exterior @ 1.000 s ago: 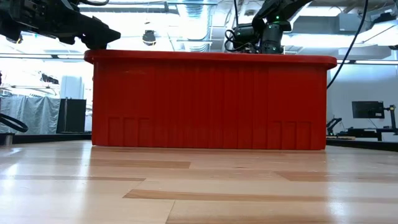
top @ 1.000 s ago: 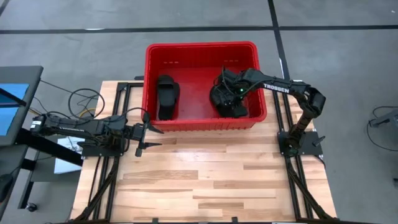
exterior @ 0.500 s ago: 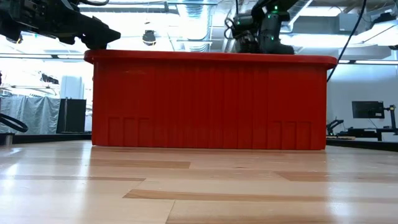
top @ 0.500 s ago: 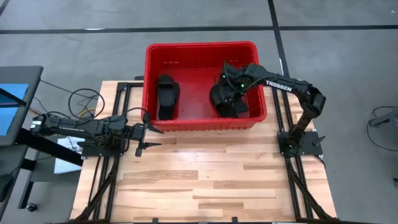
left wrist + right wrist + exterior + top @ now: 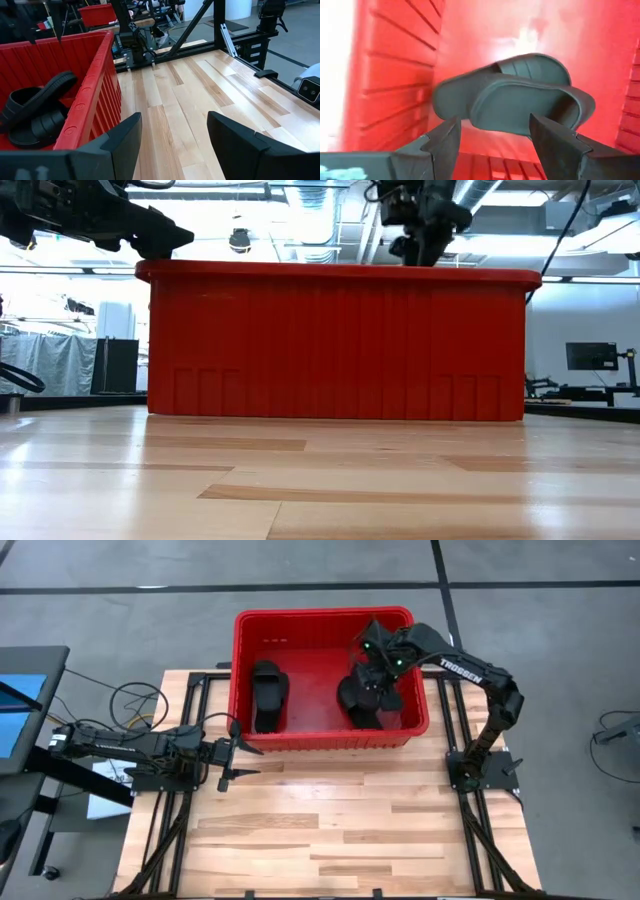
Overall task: Pick and place slides into bin
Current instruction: Return to Home Position
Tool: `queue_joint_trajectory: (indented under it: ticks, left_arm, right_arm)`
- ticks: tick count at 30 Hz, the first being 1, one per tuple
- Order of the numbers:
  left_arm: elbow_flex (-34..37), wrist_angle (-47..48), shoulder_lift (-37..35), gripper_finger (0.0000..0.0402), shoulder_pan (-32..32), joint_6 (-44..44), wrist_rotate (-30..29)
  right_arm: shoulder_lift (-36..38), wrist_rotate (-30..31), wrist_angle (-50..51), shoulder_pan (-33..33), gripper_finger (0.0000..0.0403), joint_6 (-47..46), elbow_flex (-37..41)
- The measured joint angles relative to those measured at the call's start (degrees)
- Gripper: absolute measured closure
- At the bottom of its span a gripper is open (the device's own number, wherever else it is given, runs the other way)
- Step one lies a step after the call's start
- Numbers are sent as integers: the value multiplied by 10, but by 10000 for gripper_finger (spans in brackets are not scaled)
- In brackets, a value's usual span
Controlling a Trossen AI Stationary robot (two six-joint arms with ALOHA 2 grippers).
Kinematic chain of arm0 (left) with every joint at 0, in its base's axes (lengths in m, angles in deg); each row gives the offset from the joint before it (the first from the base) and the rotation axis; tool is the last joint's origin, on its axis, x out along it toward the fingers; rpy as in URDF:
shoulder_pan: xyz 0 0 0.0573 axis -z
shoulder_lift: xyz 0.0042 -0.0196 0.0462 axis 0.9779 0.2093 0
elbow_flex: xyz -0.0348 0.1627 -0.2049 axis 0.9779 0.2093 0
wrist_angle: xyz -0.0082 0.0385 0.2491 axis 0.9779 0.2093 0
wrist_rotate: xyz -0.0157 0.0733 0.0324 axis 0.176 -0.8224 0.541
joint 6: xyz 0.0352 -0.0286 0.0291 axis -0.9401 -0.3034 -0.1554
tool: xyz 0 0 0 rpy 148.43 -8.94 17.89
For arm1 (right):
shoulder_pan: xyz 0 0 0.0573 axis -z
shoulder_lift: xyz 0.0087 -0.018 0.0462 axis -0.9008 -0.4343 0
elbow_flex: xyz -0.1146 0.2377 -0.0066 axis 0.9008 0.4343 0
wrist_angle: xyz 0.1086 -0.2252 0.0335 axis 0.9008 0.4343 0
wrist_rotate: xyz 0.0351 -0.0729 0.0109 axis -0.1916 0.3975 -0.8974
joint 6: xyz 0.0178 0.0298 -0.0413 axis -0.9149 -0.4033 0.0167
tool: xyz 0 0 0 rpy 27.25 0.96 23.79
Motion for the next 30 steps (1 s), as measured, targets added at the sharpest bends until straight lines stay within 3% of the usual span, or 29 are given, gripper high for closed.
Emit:
queue_joint_trajectory:
  ticks: [3, 12, 16, 21, 23, 30]
  left_arm:
    - [0, 0, 0, 183, 0, 0, 0]
    - [0, 0, 0, 183, 0, 0, 0]
    - [0, 0, 0, 183, 0, 0, 0]
    - [0, 0, 0, 183, 0, 0, 0]
    - [0, 0, 0, 183, 0, 0, 0]
    - [0, 0, 0, 183, 0, 0, 0]
  right_arm:
    - [2, -46, 24, 0, 179, -24, -33]
    - [91, -295, 32, -9, 179, -47, -42]
    - [143, -439, 32, -19, 179, -36, -19]
    - [214, -653, 28, -30, 179, 90, 79]
    - [240, -711, 28, -36, 179, 145, 137]
    - [285, -782, -50, -73, 179, 230, 349]
